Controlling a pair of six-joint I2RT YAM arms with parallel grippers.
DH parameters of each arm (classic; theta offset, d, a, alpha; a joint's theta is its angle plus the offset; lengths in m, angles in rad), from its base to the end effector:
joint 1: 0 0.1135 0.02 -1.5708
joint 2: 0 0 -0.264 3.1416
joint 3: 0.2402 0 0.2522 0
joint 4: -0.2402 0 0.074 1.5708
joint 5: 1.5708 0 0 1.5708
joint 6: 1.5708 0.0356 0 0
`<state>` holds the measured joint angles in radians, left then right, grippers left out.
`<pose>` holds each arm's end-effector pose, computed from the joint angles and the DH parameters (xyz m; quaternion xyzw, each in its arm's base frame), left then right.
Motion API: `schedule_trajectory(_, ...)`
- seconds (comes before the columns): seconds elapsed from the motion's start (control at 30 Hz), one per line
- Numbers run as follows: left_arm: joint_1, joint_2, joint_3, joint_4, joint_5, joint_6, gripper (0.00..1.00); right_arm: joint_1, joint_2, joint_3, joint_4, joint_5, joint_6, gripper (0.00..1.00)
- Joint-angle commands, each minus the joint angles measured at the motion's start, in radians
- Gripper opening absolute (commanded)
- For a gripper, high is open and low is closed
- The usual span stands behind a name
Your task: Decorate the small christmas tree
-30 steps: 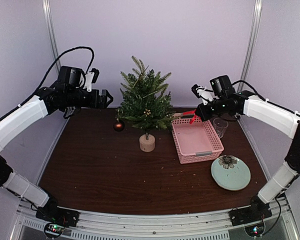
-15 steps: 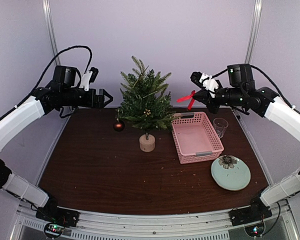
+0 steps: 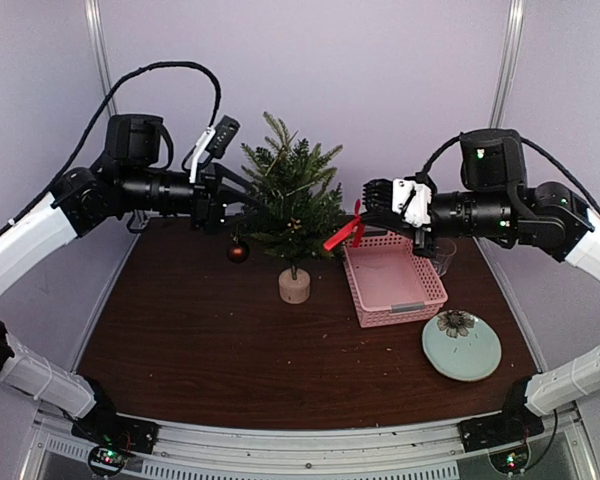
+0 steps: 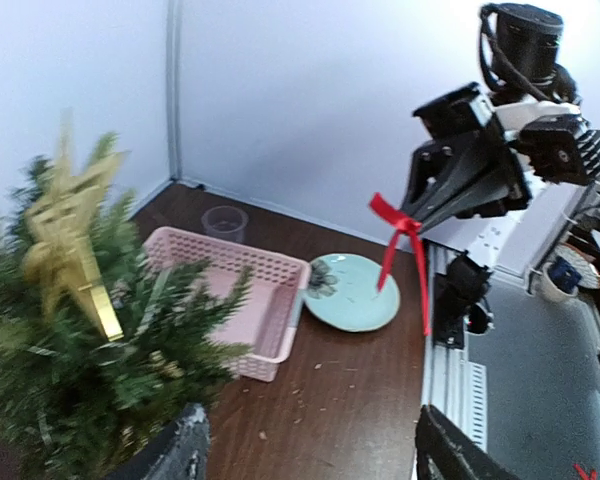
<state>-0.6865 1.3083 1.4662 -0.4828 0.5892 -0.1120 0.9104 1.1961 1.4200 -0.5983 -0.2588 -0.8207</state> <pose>0.2057 -0.1941 0.4332 0.3827 0.6973 -0.4343 0.4227 0.1460 0.2029 0.4324 -0.6711 0.4759 0.1316 0.5531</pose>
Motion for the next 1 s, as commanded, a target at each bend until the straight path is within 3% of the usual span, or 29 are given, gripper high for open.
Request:
schedule_trajectory(0.0,-0.087,0.039,-0.012,0.144,0.030,-0.066,0.68,0.082,-0.005,-0.023,0.049,0.079,-0.045,0.00)
schedule_trajectory(0.47,-0.216,0.160,0.021,0.230,0.106,-0.134,0.59,0.176,0.077,0.011,0.111,0.168,-0.067,0.00)
schedule_trajectory(0.6,-0.217,0.161,0.007,0.230,0.107,-0.131,0.51,0.185,0.083,0.011,0.130,0.171,-0.068,0.00)
schedule_trajectory(0.77,-0.218,0.162,0.003,0.226,0.107,-0.126,0.32,0.189,0.091,0.009,0.141,0.183,-0.079,0.00)
schedule_trajectory(0.97,-0.217,0.168,0.006,0.209,0.106,-0.114,0.26,0.190,0.101,0.019,0.152,0.189,-0.085,0.00)
